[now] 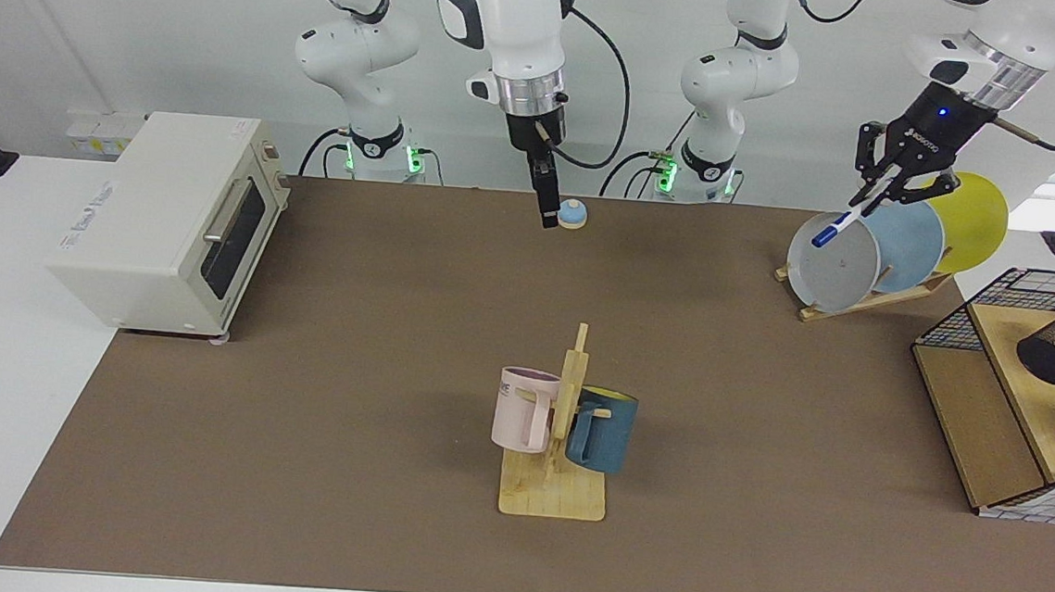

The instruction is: Put markers into pen holder

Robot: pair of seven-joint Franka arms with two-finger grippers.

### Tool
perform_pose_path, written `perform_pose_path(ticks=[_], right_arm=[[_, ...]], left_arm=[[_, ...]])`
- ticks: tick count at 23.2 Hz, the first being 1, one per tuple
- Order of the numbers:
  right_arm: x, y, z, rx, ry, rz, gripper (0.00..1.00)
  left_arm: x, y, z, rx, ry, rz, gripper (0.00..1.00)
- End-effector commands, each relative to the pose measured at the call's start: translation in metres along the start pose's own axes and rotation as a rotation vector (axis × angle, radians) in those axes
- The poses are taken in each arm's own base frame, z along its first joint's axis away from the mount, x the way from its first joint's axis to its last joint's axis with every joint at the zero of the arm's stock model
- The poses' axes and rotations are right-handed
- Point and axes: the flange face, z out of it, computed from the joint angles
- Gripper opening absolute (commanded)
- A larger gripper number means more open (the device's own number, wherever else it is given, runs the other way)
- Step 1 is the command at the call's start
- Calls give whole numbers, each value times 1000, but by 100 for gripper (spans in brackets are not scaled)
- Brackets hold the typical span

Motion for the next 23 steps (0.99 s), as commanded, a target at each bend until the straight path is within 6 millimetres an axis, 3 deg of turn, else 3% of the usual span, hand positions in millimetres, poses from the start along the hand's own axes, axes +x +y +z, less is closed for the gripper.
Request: perform_pose_path(ticks=[1,9,13,20,23], right_arm=[[6,5,-4,-11,-3,-22,100],[6,4,-5,-11,-4,-22,100],[10,3,-6,-18,2,-15,99],[15,3,-10,-22,6,-14,100],[15,3,-10,-23,7,-14,100]], left_arm=[[1,-2,-6,9,17,-11,0],[-2,-7,-13,25,7,1,0],[-30,-32,-30,60,-7,8,0],[-48,-43,-35,130,-156,23,0],[-45,-54,-41,181,-233,44,0]])
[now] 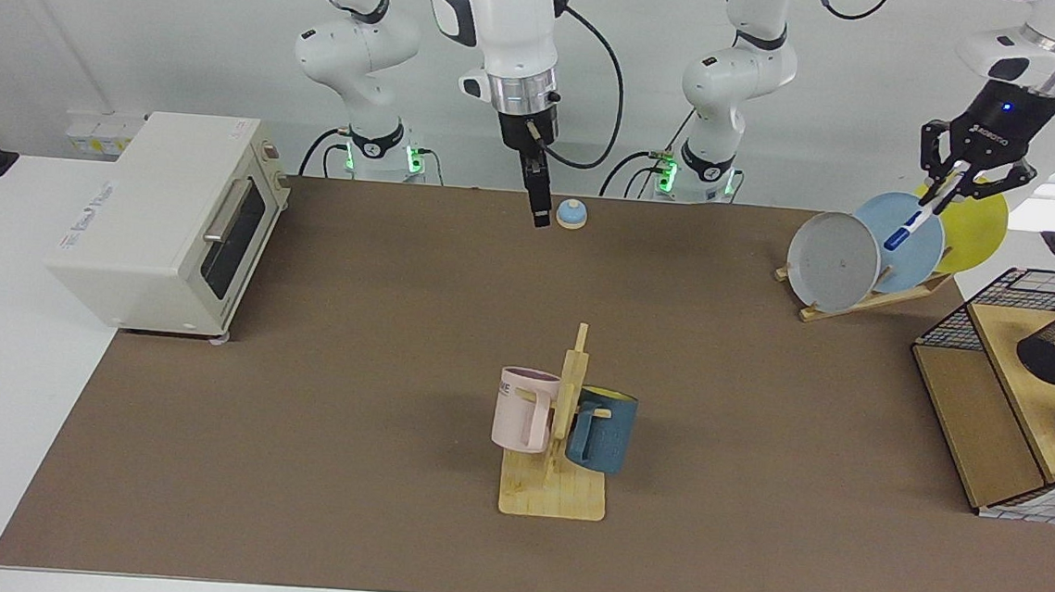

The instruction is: Put markers into pen holder

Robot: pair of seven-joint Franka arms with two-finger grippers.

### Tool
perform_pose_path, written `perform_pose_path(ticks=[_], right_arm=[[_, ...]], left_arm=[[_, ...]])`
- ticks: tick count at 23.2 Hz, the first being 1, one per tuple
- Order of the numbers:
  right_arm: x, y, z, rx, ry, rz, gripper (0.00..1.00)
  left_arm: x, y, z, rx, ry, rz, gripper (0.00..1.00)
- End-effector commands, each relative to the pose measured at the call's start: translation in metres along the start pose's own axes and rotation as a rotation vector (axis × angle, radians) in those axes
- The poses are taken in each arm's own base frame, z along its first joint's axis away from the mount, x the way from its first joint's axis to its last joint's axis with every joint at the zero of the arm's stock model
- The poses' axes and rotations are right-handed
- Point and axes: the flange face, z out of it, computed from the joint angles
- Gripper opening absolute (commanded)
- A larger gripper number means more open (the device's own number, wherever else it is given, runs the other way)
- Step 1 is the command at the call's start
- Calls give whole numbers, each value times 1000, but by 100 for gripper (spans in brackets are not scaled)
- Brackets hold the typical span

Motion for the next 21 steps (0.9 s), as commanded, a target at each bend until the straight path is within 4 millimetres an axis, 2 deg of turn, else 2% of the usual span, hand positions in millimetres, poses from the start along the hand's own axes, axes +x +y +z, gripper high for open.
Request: perform_pose_path(ticks=[1,6,17,21], right_arm=[[6,4,-5,-12,-3,-24,99],[4,5,-5,-11,-4,-27,100],[4,6,-4,-14,-4,-27,100],[4,5,-4,-13,-3,-26,99]], left_arm=[[3,-22,-13,83,-124,46,0],[4,-37,-20,150,-215,67,0],[3,-38,-21,158,-234,72,0],[6,-43,-25,209,-328,166,0]])
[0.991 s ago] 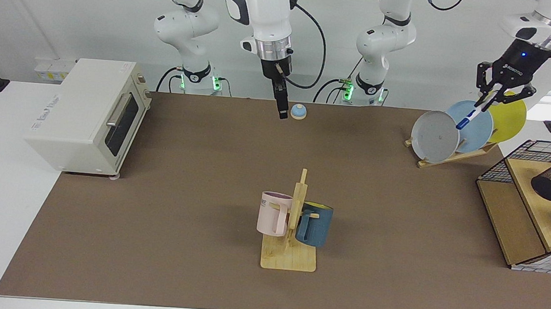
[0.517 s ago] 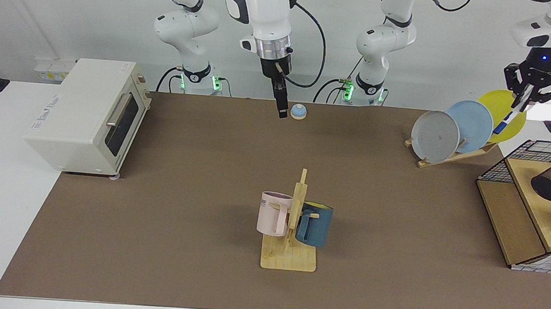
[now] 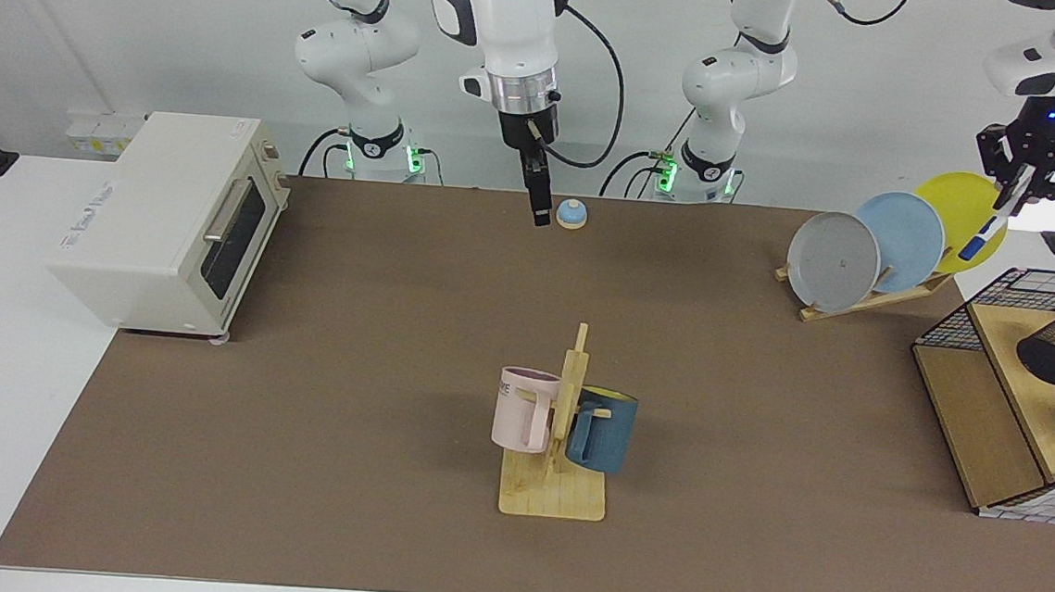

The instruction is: Put markers into pen holder

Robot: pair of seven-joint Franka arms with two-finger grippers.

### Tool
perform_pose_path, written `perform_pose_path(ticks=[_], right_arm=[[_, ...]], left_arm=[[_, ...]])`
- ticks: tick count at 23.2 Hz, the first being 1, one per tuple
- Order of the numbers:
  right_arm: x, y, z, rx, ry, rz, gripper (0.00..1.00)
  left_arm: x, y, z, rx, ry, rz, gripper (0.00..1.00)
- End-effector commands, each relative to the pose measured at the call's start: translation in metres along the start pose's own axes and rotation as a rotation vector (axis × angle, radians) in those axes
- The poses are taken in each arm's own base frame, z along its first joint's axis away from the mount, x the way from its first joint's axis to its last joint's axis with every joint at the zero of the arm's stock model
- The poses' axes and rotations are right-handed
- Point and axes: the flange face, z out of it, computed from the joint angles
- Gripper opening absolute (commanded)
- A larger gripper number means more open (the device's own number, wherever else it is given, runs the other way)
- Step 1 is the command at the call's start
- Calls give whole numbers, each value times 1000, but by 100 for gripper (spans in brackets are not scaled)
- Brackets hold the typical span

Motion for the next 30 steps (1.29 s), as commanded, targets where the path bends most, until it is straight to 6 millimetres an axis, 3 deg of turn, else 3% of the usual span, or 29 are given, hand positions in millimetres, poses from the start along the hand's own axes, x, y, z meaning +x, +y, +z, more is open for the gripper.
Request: perform_pose_path(ticks=[1,6,11,15,19,23,30], right_arm=[[5,5,-4,-11,-4,-25,100],[7,4,-5,-14,-4,-20,99],[11,3,-5,-19,2,-13,100],[13,3,-4,-22,3,-10,100],[13,3,-4,-21,4,-10,100],[13,3,-4,-22,3,-10,100],[13,3,-4,-21,3,-8,100]], left_arm=[[3,-15,-9,80,-93,110,0],[-5,-35,-17,173,-204,218,0],[-10,-48,-11,209,-311,285,0],[-13,-74,22,202,-401,339,0],[-20,-81,30,200,-445,350,0],[-16,-97,62,202,-519,394,0],[-25,-104,70,215,-580,406,0]])
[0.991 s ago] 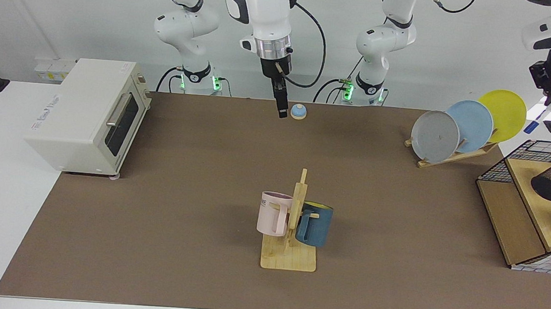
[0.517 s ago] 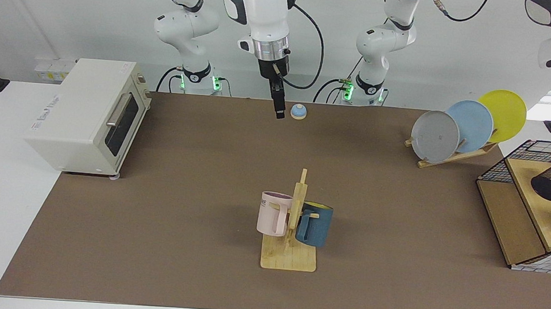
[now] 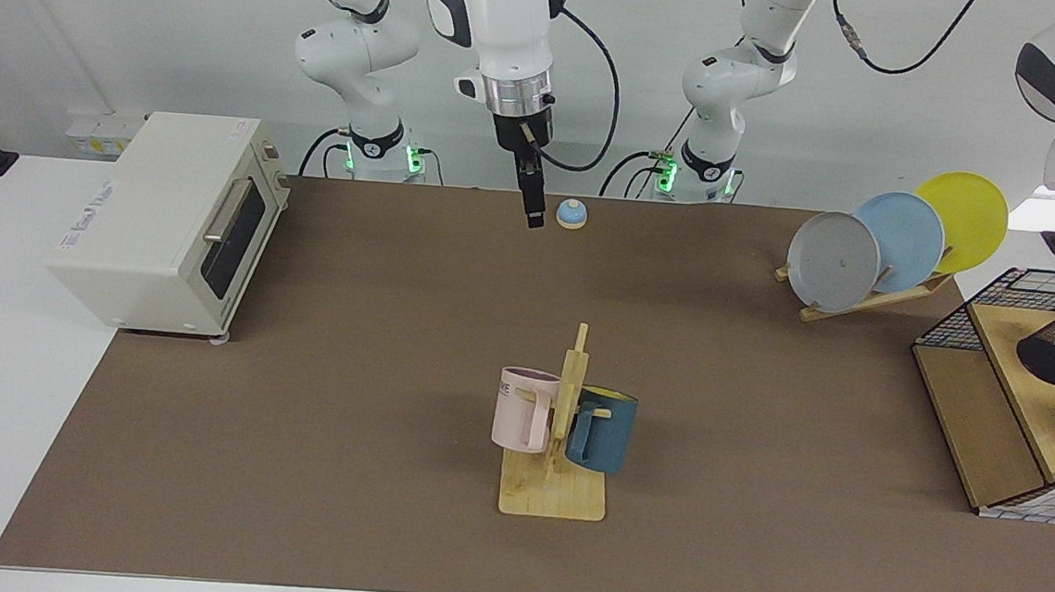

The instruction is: Put markers into pen holder

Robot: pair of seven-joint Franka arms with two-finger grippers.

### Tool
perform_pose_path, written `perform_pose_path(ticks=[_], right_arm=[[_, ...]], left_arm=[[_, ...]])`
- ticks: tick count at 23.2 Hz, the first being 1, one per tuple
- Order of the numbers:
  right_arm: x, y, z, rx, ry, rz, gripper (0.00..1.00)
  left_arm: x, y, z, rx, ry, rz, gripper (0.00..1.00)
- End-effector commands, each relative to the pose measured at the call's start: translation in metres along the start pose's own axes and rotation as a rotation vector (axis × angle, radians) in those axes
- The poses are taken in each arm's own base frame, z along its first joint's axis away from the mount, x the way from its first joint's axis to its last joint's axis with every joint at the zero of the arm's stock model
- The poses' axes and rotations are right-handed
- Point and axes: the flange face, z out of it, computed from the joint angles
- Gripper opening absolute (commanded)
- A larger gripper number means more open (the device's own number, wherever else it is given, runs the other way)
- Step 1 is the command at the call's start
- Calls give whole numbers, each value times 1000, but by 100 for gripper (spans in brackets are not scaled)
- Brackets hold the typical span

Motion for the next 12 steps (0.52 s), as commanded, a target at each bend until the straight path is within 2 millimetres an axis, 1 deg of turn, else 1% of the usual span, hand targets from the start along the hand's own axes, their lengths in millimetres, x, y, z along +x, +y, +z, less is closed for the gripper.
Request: perform_pose_path(ticks=[1,2,3,4,7,9,11,12], right_arm=[[7,4,-5,-11,-5,-20,100],[7,5,-4,-12,-4,-19,100],[7,4,-5,-11,-5,-19,100],[8,4,-5,-11,-5,-18,100],[7,4,-5,-11,-5,-19,100],[7,4,-5,-11,-5,-19,100],[7,4,-5,-11,-5,-19,100],[7,4,-5,-11,-5,-19,100]], left_arm=[[-7,-7,5,16,-49,26,0],[-7,-8,13,7,-55,26,0],[-3,-8,20,0,-55,30,0],[4,-10,22,-2,-51,37,0],[9,-10,30,-8,-52,41,0],[19,-13,38,-19,-49,43,0],[25,-14,45,-24,-53,37,0],[28,-15,53,-32,-57,32,0]])
